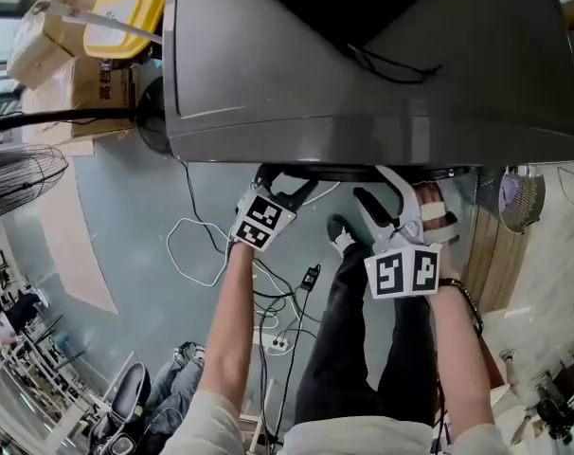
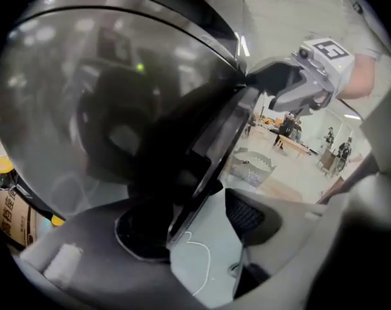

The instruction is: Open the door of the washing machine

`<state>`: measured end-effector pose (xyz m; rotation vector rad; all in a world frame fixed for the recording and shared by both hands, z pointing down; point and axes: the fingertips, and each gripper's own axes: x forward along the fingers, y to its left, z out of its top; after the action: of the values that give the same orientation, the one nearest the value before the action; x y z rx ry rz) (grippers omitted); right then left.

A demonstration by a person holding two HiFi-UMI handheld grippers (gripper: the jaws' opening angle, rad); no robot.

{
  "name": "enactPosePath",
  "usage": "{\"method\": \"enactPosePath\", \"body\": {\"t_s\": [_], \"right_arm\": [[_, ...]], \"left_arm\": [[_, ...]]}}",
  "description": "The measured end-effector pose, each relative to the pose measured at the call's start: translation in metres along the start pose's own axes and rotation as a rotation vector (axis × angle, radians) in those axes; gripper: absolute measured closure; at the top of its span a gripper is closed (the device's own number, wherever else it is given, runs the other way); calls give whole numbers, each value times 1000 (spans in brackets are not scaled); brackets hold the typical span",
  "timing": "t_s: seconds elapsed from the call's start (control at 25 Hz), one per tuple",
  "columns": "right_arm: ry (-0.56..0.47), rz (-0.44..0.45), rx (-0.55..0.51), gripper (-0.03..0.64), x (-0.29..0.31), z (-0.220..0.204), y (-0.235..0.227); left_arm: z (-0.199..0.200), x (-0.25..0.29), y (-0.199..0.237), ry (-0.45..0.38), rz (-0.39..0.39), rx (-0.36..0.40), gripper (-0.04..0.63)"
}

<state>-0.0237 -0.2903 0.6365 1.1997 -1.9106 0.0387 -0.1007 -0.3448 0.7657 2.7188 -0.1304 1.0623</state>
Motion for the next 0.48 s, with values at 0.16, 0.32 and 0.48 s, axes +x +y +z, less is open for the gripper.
{"method": "enactPosePath", "body": {"t_s": [0.16,0.32,0.48], "right_arm": [[22,7,28,385,-1,2,-1],[58,16,50,385,2,4,2],[65,20,63,385,2,9,9]], "left_arm": [[-7,-1,1,-37,12,-69,295],[-12,-3,3,-35,12,-75,295],[-18,-9,1,-37,28,-89,295]]}}
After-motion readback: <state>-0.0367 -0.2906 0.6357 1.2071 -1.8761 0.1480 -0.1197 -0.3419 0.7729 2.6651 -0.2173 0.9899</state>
